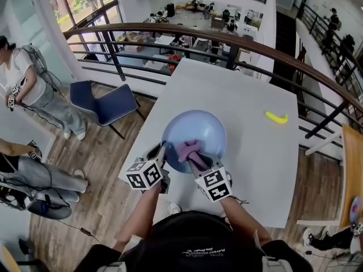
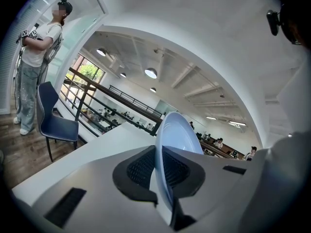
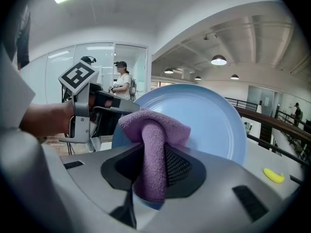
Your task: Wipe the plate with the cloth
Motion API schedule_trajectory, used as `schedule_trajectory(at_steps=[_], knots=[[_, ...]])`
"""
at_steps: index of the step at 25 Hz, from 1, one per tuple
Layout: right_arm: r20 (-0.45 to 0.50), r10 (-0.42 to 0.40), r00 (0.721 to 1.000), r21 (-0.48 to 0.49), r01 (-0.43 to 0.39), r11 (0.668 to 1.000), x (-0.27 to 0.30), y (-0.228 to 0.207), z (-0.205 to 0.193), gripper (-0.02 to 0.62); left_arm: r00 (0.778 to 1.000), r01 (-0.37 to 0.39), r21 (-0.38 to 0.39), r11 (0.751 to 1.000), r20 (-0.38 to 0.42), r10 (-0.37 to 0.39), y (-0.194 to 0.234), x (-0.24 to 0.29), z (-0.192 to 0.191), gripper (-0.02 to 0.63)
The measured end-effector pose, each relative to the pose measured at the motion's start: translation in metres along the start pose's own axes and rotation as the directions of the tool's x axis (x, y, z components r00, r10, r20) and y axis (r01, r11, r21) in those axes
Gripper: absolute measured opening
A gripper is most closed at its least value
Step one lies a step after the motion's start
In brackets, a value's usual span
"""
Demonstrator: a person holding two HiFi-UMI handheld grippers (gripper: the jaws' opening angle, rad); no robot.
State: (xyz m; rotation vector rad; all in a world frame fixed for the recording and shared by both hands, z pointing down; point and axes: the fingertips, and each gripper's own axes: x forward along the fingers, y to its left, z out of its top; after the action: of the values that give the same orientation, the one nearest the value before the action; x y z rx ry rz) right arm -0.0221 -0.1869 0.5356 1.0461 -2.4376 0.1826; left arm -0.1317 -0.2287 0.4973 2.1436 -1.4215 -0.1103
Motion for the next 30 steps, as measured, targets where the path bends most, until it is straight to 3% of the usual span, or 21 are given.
schedule_trajectory(at_steps=[14,25,30], knots=[[0.015,-0.167,0.986,0.101,0.165,0.981,-0.018,-0.061,-0.004,0.118,1.000,0.004,-0.001,1.000,0.001,-0.004,0.001,-0.003,0.000,0.034],[0.010,-0.198,0.980,0.116,0.196,0.974,-0.025,-0.068,-0.013,0.118,1.000,-0.003,-0.014,1.000,-0.021,0.003,0.003,-0.002,-0.014,0.034],[0.083,-0.187,0.979,0.144,0.173,0.974,-0.028,-0.062,0.002,0.118,0.998,-0.011,-0.072,0.997,-0.063,0.007,0.013,0.000,-0.026,0.032]])
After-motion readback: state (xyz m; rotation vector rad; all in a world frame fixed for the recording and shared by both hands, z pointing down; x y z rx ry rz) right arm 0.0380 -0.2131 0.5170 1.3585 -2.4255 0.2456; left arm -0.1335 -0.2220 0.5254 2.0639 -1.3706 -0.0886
